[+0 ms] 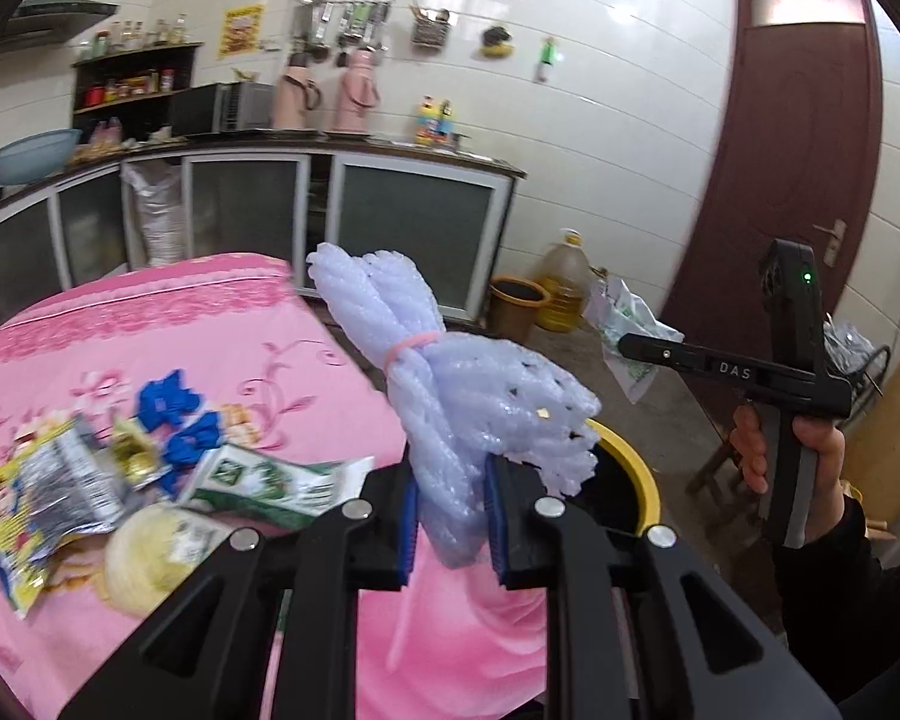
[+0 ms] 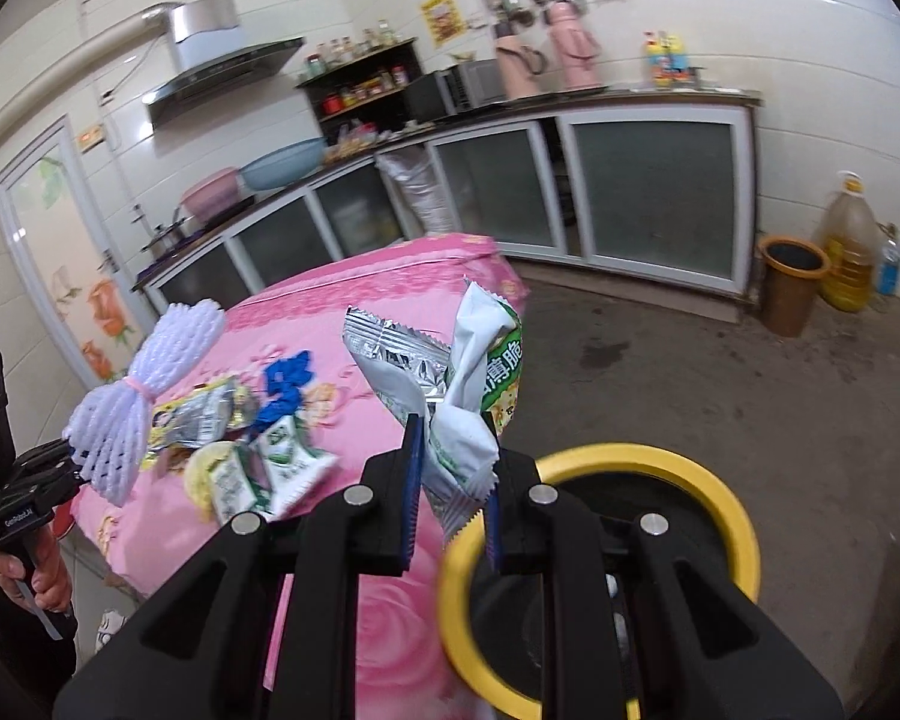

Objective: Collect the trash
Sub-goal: 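Carry the foam net and silver wrapper to the bin and release both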

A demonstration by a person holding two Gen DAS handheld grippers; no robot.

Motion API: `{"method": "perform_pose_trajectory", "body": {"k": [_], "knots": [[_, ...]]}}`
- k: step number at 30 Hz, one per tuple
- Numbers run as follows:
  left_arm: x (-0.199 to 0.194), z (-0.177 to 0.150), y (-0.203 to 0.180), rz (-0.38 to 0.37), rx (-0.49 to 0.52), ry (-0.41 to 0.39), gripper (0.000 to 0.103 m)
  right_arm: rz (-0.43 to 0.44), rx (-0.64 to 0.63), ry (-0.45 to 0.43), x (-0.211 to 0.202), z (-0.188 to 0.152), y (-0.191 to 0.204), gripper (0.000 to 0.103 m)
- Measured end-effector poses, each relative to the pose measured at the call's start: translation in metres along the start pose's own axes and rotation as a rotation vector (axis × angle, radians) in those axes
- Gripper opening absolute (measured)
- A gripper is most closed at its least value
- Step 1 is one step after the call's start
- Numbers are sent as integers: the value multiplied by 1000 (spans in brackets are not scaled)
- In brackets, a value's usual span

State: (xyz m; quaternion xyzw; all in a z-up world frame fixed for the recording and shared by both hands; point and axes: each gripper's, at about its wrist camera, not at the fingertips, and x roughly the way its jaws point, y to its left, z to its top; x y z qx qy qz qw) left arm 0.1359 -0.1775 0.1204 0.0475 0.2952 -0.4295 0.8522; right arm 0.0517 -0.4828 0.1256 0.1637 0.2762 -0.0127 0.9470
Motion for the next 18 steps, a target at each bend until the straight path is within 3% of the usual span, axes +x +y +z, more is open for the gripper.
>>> {"method": "perform_pose_trajectory", "body": {"k": [8, 18], "knots": [[79, 0, -45, -136, 61, 94, 17, -96, 54, 13, -15, -29, -47, 17], [147, -12, -82, -194, 82, 199, 17, -147, 127, 74, -5, -66, -86, 17]]}}
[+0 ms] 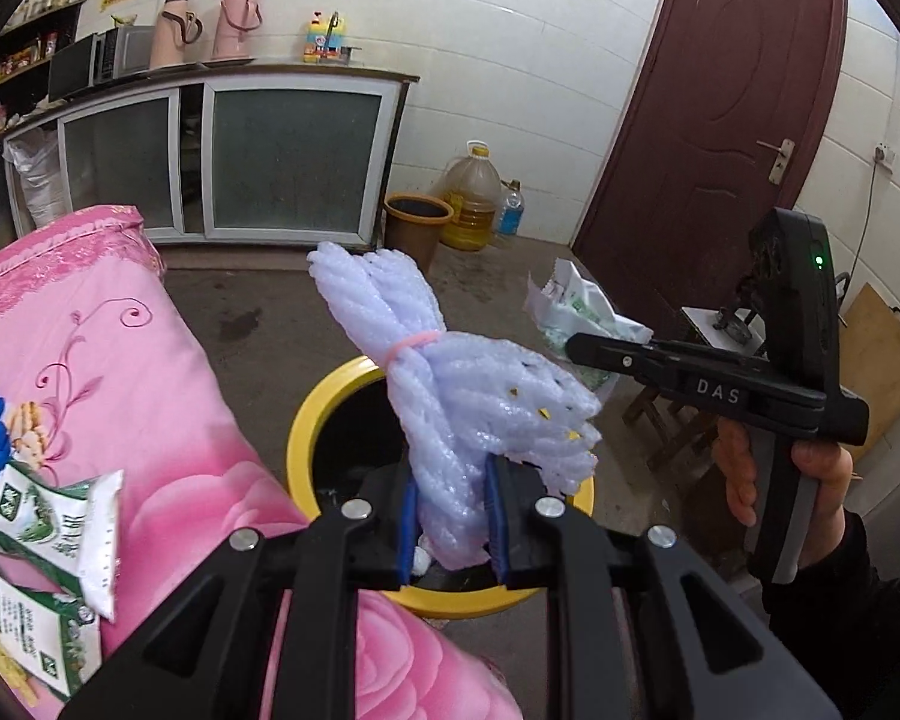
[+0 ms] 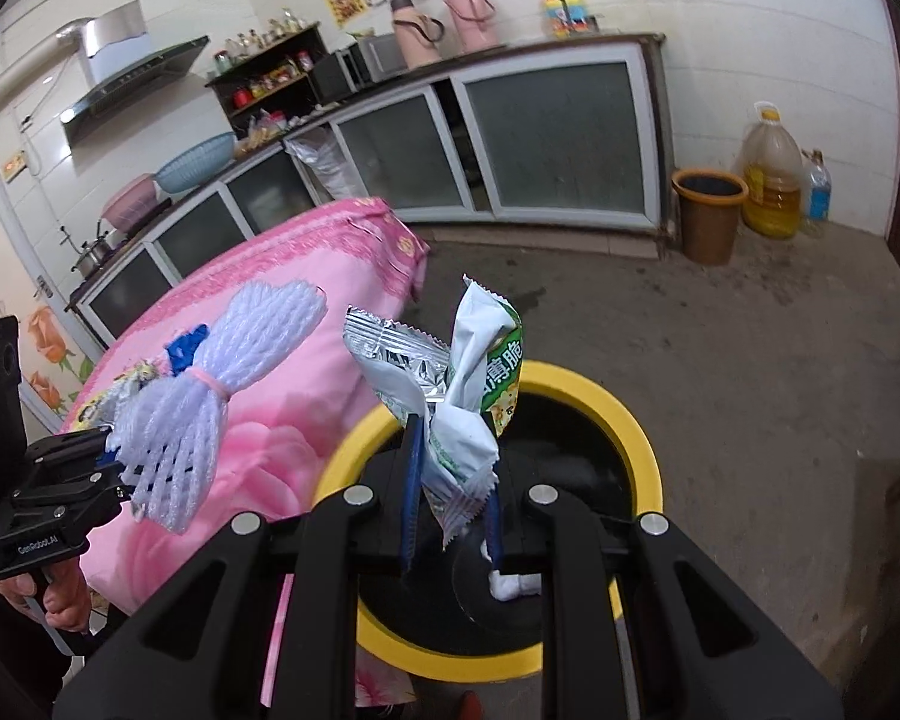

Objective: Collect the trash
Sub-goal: 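Carry the foam net and silver wrapper to the bin and release both, then move both tools back from the bin toward the table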

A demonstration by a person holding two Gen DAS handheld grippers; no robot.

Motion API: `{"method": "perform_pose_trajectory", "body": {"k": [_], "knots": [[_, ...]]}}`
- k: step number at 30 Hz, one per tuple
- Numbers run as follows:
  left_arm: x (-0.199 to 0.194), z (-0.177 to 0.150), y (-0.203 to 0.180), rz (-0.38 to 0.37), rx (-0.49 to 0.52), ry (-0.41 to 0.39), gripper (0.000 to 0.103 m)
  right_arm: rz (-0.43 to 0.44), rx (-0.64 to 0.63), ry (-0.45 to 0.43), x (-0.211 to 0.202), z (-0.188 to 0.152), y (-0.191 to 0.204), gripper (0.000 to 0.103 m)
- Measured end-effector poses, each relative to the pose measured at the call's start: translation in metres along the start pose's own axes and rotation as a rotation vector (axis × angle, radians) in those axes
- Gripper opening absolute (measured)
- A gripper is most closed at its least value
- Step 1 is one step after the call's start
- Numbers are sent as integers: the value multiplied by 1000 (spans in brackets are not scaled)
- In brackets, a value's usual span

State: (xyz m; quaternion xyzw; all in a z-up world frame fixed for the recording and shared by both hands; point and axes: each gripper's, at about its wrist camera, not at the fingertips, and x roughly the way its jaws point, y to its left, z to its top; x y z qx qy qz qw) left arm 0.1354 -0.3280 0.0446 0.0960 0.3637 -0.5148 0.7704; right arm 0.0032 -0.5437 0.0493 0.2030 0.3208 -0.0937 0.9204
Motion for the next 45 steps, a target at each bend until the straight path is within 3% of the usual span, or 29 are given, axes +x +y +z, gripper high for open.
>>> {"method": "perform_pose_trajectory", "body": {"k": [16, 24, 27, 28, 29, 30, 34, 37, 45], "knots": [[75, -3, -2, -2, -27, 122, 18, -36, 45, 98, 44, -18, -16, 17], [79, -7, 1, 9, -45, 132, 22, -14, 117, 165, 57, -24, -27, 21], [73, -9, 0, 0, -67, 113, 48, -46, 110, 174, 58, -23, -28, 30], [70, -9, 0, 6, -66, 103, 61, -53, 117, 174, 58, -22, -29, 36], [67, -8, 0, 14, -63, 91, 69, -53, 127, 173, 58, -22, -31, 51], [65, -8, 0, 20, -63, 82, 73, -50, 147, 166, 57, -21, -34, 55], [60, -7, 4, 30, -94, 58, 93, -95, 162, 149, 52, -19, -39, 56], [48, -6, 9, 38, -118, 17, 95, -88, 177, 137, 46, -19, -41, 56], [-10, -8, 21, 151, -112, -90, 95, -64, 92, 67, 29, -12, -20, 56]]}}
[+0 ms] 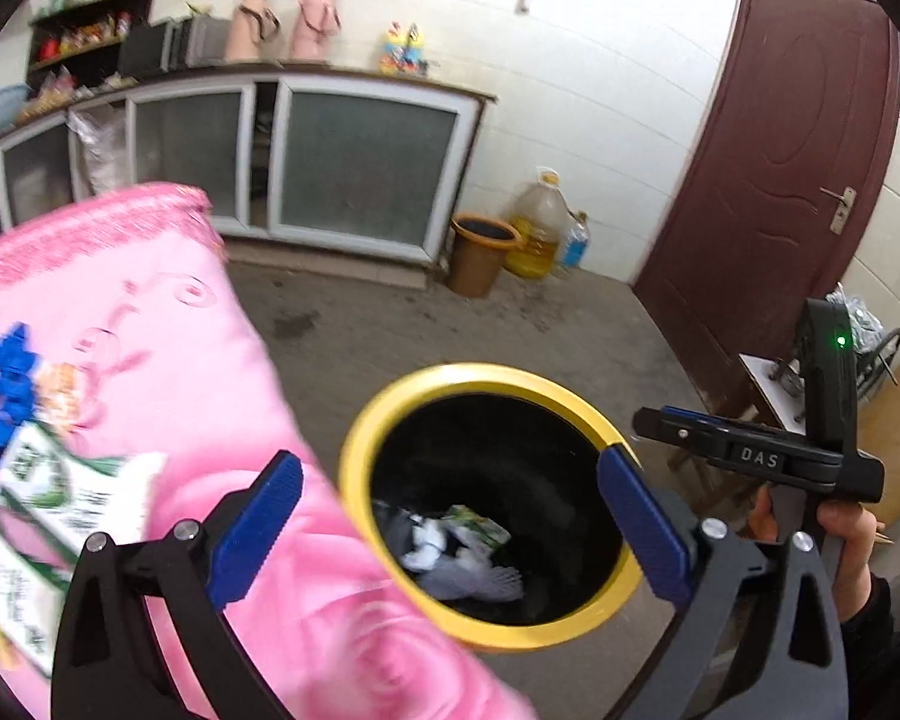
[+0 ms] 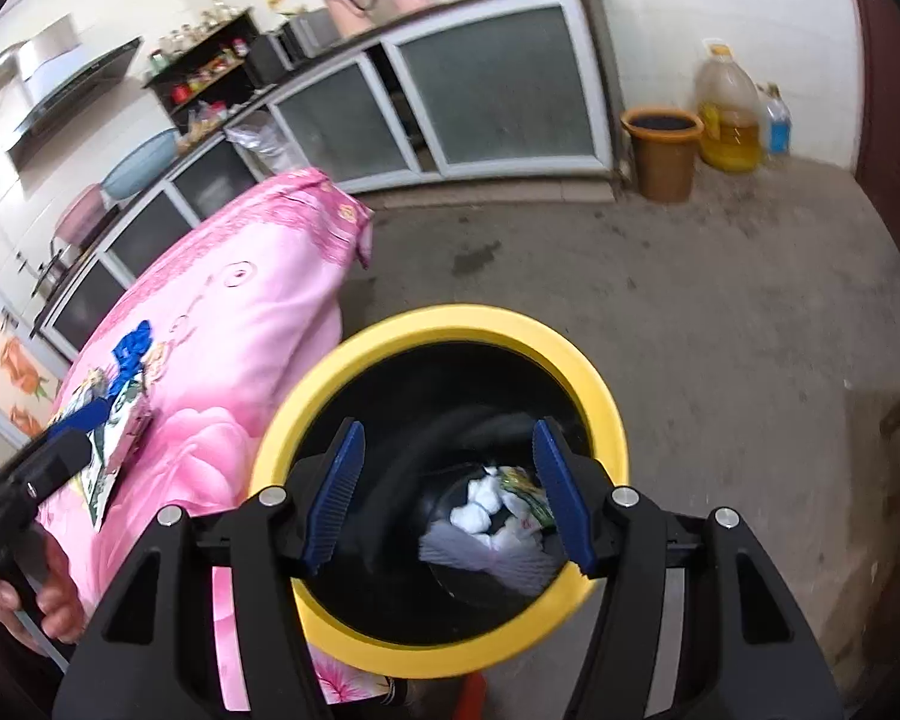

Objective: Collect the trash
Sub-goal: 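Move both tools back from the bin toward the table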

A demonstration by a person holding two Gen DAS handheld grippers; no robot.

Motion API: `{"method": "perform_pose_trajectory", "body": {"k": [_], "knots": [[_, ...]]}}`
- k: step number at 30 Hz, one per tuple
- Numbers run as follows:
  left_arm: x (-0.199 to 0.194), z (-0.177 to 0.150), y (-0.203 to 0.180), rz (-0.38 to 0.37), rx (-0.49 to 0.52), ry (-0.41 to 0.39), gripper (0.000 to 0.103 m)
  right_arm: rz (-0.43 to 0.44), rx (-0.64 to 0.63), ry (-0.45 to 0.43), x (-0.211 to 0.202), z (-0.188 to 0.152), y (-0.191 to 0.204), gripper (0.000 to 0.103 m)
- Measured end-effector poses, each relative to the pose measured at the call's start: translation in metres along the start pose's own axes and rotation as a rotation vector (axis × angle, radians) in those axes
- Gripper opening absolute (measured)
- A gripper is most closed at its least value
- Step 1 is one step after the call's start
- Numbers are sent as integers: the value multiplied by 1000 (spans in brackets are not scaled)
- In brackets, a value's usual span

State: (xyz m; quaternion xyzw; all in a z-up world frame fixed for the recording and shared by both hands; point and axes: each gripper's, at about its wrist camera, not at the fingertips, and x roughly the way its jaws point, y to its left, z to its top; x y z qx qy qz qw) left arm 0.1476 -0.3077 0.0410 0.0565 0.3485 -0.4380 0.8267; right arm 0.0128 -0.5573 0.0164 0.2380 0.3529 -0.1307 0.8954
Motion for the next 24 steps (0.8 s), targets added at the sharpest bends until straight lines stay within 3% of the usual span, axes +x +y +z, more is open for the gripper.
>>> {"method": "perform_pose_trajectory", "body": {"k": [9, 24], "knots": [[-77, -15, 50, 77, -55, -72, 95, 117, -173, 1, 4, 7, 68, 57], [-161, -75, 165, 380, -186, -83, 95, 222, -328, 39, 25, 13, 163, 57]]}}
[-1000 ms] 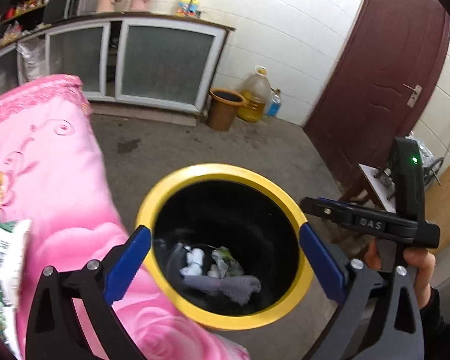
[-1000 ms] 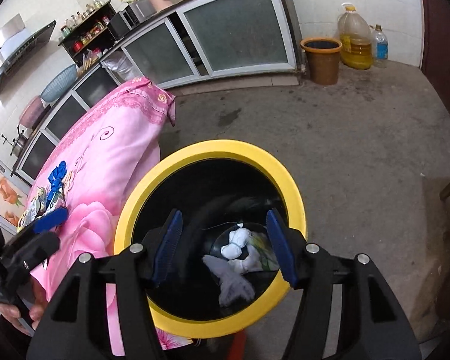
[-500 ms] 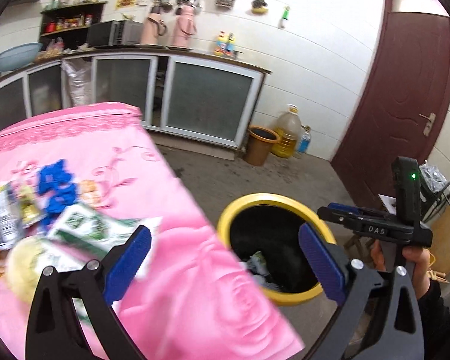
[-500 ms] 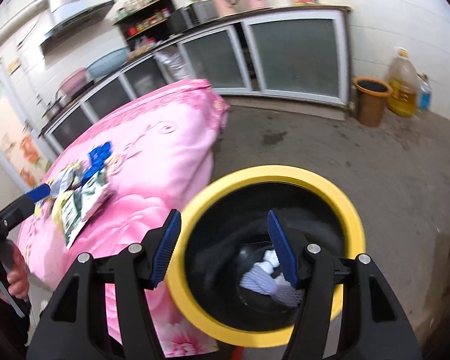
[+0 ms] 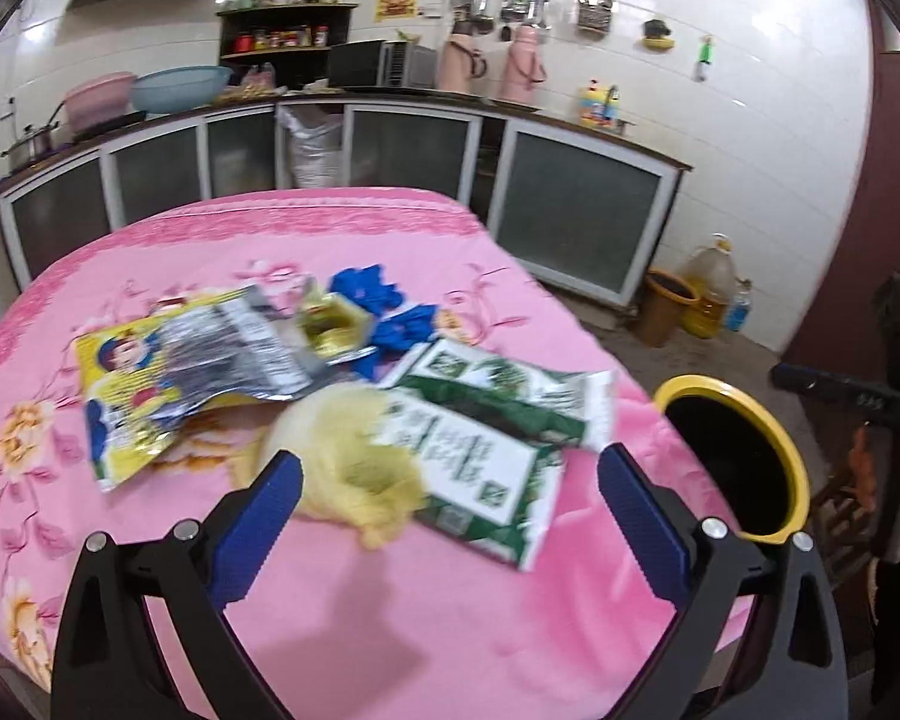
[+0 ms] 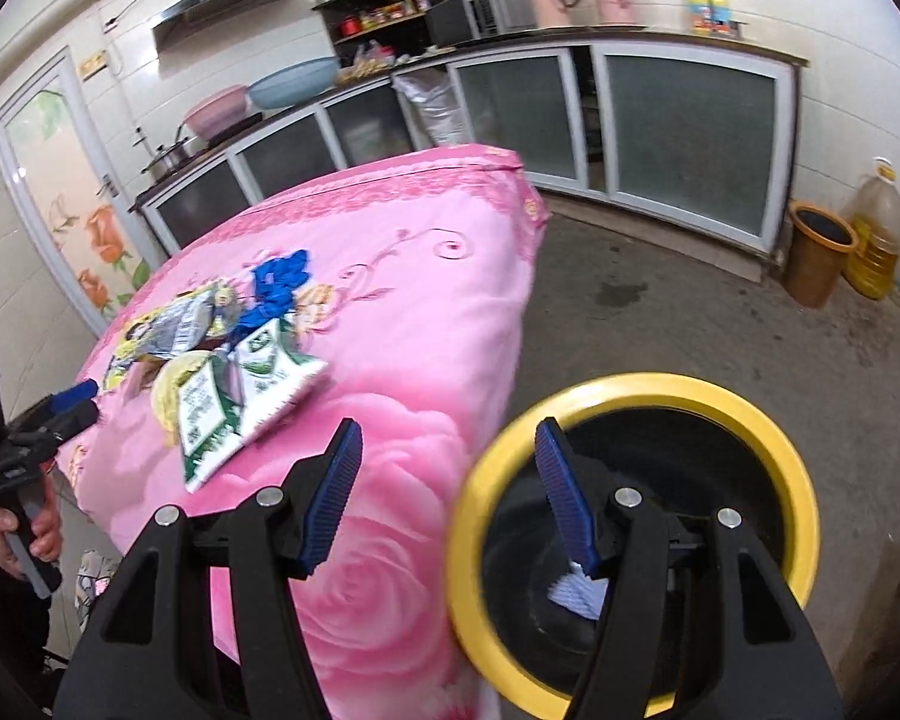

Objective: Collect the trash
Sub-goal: 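Move both tools back from the bin toward the table, then grasp the cabbage leaves with the left tool while the right tool grasps the blue gloves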

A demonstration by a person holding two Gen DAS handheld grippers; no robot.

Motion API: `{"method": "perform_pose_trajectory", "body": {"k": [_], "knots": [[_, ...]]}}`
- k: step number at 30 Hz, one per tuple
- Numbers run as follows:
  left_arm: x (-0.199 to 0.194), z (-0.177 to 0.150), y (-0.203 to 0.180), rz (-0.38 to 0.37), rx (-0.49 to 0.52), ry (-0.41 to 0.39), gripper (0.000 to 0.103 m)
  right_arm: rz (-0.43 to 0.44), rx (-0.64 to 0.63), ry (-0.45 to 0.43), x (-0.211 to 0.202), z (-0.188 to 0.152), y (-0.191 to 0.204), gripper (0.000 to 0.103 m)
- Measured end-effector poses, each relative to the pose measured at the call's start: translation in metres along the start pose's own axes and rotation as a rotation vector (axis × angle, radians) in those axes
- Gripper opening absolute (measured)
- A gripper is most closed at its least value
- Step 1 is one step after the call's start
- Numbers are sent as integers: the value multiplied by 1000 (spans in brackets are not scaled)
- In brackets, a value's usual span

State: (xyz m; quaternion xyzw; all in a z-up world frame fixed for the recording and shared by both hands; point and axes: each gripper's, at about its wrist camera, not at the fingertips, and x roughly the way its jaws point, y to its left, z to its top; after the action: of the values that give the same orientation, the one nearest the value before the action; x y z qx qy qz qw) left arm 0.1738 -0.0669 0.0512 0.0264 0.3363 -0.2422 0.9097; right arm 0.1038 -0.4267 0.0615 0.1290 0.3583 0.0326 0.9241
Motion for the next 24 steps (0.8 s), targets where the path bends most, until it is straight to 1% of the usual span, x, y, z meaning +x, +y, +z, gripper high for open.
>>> {"method": "perform_pose_trajectory", "body": {"k": [3, 6, 8, 9, 12, 14, 17, 20, 24], "knots": [[-1, -6, 21, 27, -23, 6, 95, 38, -40, 14, 15, 14, 22, 57], [4, -8, 33, 32, -48, 17, 95, 101, -88, 39, 35, 34, 48, 57], [9, -9, 40, 23, -58, 25, 95, 158, -116, 61, 51, 50, 68, 57], [12, -8, 41, 30, -57, 27, 95, 195, -139, 78, 65, 63, 83, 57], [22, -10, 47, 41, -65, 50, 95, 242, -198, 126, 99, 88, 117, 57], [28, -10, 50, 31, -83, 63, 95, 259, -232, 155, 125, 104, 141, 57], [39, -10, 55, 29, -104, 89, 95, 270, -246, 198, 160, 126, 164, 57], [48, -9, 58, 25, -112, 109, 95, 259, -274, 240, 191, 138, 184, 57], [60, -7, 64, 43, -116, 131, 95, 246, -308, 290, 226, 144, 203, 57]]}}
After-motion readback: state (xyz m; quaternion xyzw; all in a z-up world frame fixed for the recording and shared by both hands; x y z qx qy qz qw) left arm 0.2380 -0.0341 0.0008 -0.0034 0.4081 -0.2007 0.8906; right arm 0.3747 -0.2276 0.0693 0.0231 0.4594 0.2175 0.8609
